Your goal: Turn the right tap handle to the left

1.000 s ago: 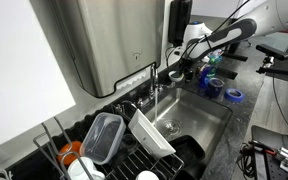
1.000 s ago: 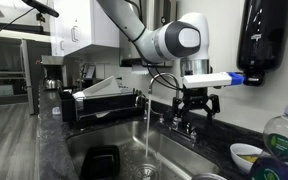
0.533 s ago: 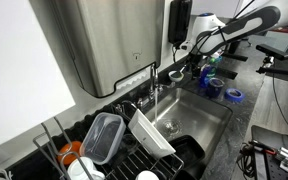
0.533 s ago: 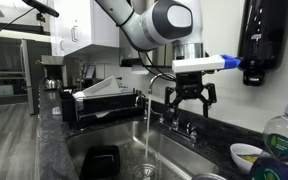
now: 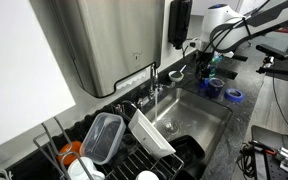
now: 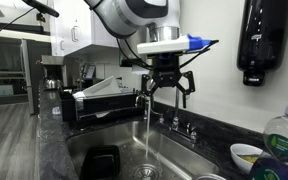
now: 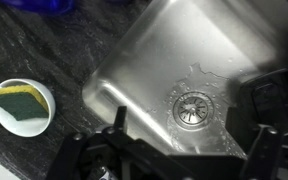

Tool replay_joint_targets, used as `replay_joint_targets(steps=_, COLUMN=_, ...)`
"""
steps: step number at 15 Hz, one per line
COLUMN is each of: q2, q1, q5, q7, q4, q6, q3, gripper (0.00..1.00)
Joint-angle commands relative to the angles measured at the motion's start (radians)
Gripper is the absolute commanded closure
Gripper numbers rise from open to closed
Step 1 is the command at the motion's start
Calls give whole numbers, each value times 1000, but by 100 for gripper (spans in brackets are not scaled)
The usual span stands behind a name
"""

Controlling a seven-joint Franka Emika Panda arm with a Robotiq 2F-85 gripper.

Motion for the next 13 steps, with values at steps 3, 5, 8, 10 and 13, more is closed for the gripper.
replay_joint_targets(steps=3, q2=-173, q1=58, q5=17, q7=142, q4=-122, q6=-129, q3=-7, gripper=0)
replay_joint_targets(steps=5, q2=-230, q1=76, q5=9, q7=183, q4=-159, q6=-158, q3=-7, gripper=0)
replay_joint_targets(steps=8, q2=-316, q1=101, q5=1, q7=214, q4=-218, q6=-193, q3=-6, gripper=0)
replay_joint_targets(steps=10, q2=-271, q1=110, q5=3, q7=197, q4=-172, q6=-193, q3=-18, gripper=0)
replay_joint_targets(steps=13, q2=-326, q1=121, q5=-1, q7=200, q4=-215, q6=-200, q3=-20, gripper=0)
